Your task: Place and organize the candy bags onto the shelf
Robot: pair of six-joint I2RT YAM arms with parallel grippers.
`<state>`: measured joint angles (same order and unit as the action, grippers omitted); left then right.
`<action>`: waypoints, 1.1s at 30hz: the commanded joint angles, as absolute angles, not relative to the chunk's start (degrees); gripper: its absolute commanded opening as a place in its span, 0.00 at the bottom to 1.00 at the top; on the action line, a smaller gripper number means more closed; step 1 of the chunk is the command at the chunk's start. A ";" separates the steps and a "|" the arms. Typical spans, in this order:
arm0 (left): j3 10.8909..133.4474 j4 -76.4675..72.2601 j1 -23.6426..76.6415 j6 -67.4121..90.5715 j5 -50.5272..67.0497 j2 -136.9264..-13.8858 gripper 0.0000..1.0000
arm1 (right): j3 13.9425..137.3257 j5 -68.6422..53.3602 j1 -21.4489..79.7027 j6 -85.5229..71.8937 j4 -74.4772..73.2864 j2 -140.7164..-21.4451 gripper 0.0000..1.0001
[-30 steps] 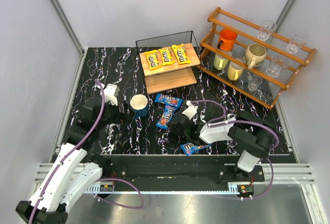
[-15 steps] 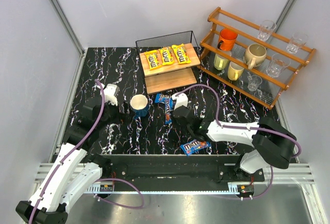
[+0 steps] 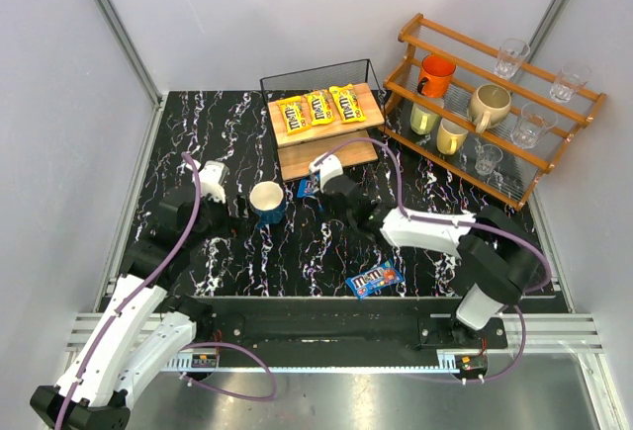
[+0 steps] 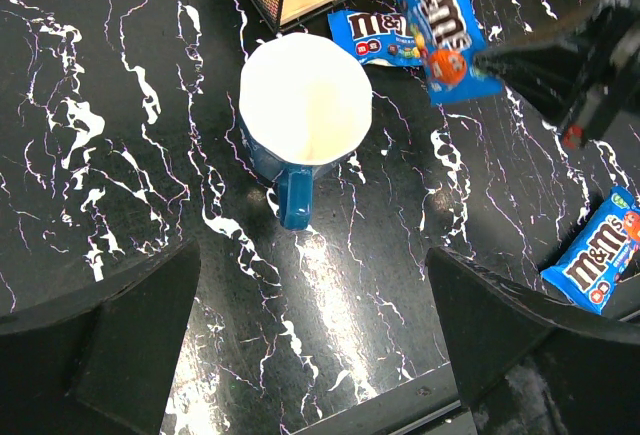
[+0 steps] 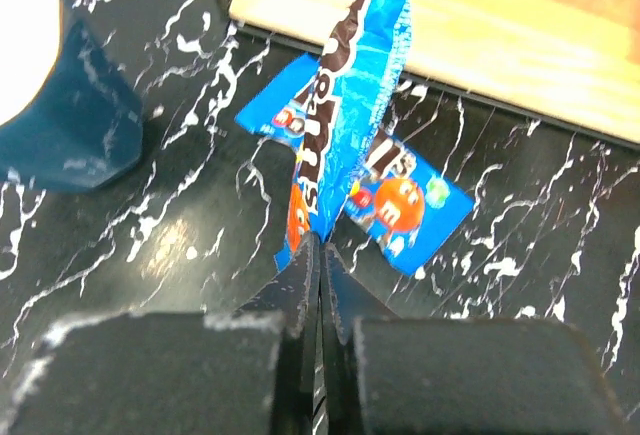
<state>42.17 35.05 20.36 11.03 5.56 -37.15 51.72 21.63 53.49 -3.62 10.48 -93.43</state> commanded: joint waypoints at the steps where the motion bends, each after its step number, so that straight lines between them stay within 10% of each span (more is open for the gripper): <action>1: 42.71 33.22 20.57 11.51 5.36 -36.30 0.99 | 57.91 15.92 48.44 -2.02 13.98 -96.32 0.00; 33: 42.36 32.25 20.57 11.25 8.70 -35.95 0.99 | 74.00 12.04 42.10 -1.23 25.31 -115.84 0.00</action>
